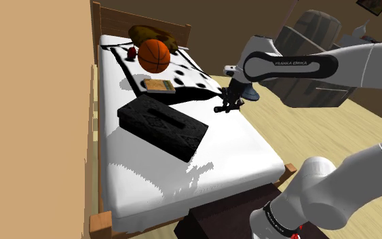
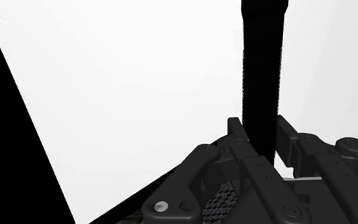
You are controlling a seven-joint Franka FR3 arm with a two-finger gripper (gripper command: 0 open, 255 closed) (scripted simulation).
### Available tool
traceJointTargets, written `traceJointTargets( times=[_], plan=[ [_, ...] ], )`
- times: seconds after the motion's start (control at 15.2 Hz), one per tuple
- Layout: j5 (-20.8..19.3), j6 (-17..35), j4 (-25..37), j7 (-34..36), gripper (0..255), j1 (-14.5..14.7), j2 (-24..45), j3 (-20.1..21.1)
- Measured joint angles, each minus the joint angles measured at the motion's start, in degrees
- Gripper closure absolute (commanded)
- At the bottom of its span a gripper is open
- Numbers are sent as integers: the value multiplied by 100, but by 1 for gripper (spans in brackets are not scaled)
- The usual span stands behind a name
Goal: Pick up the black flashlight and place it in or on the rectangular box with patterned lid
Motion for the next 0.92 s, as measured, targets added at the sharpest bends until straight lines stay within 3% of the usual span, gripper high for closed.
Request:
traceJointTargets(
  times=[0.4,0.92],
  plan=[
    [330,36,458,587,255,389,561,399],
    [753,-83,1542,1268,255,845,1599,848]
  ],
)
